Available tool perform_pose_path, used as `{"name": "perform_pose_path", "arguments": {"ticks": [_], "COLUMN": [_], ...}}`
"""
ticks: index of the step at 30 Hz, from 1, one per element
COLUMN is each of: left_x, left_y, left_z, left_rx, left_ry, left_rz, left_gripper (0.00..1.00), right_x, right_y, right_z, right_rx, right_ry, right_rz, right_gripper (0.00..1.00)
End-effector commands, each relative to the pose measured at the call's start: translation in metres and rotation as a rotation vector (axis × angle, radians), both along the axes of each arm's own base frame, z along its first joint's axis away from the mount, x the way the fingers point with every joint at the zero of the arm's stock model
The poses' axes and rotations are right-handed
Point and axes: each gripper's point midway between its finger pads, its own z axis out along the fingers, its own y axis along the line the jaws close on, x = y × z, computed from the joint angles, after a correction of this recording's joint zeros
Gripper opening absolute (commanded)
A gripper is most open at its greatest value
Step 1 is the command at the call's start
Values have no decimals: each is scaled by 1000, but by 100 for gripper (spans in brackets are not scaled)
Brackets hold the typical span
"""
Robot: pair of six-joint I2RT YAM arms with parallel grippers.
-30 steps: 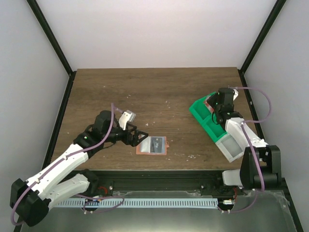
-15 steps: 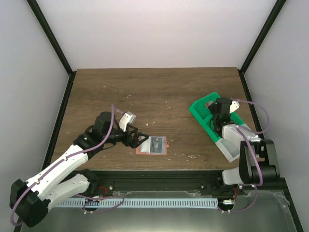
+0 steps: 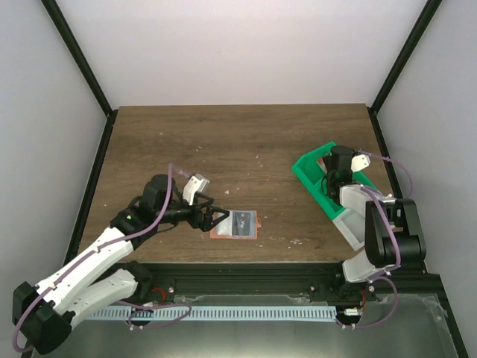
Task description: Take the credit cards out of the card holder
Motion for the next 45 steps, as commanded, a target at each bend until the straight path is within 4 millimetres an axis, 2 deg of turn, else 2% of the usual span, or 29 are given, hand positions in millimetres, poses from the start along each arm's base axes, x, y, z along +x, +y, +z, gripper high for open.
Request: {"name": "perform_pose_path", "arguments": {"ticks": [1,6,9,19,23,31,45], "left_x": [0,-1,-3,-3,-4,-4,-3], "left_y": [-1,-1,-2,-1,-1,0,1], "left_z": [6,8,9,11,11,12,12], "left_rx": [-21,-25,-29,-22,-21,-17,-15], "left_ry": [-27,-32,-38,-54,-57,-63,-66], "left_rz": [-1,-5,-12,-4,-5,4,8], "left_gripper": [99,99,99,99,99,99,99], "right_x": [11,17,21,37,35,32,21], "right_y": [-15,-23,-25,-21,-18,-22,-25], "right_z": [14,18,10,-1,-9,-20,-4], "right_rx": [2,-36,-54,-102,-104,-102,-109], "right_ry": [-40,-34,28,75,107,179,234], "right_rz": [-97,-135,-143,-118,-128,-174,-192], "right_gripper": [1,0,1,1,1,9,20]}}
